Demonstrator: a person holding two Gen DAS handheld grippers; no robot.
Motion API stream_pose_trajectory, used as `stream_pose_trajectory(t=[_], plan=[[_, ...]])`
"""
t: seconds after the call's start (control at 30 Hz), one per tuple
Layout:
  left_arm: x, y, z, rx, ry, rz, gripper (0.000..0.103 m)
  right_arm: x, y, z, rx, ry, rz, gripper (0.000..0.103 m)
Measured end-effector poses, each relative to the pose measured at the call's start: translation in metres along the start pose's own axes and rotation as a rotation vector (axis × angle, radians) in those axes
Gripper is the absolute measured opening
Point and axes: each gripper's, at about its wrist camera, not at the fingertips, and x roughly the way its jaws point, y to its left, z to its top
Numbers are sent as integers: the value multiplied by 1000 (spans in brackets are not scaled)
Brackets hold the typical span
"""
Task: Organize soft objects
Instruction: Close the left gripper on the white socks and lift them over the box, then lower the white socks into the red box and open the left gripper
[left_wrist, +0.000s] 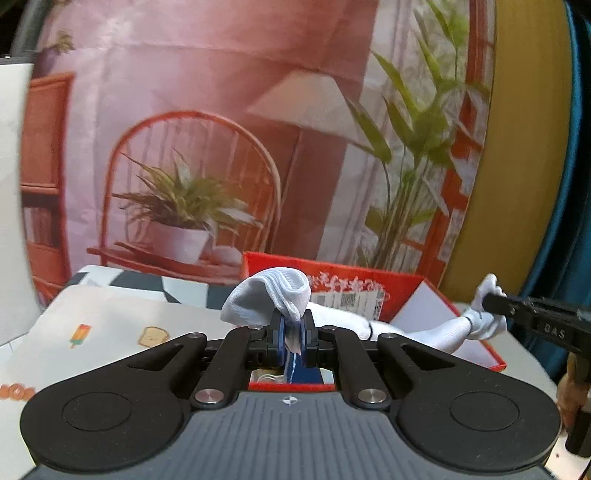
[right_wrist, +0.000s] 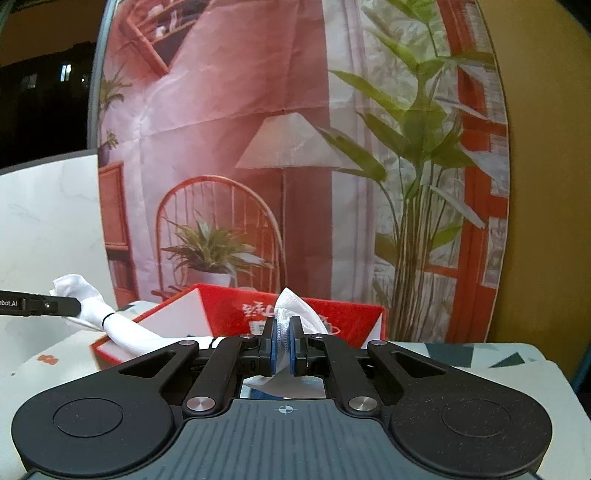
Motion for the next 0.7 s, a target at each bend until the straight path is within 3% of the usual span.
stream_pose_trajectory(t=[0.23,0.4,0.57,0.7], plan=[[53,-5,3,39,219,-81,9,44,-2,-5,-68,120,-7,6],[81,-18,0,150,349,-125,9,62,2,-18,-97,210,2,6],[98,-26,-4,186,433,-150,9,73,5,-26,-96,264,10,6],[103,-22,-5,151,453,-145,9,76,3,-26,-85,281,16,6]])
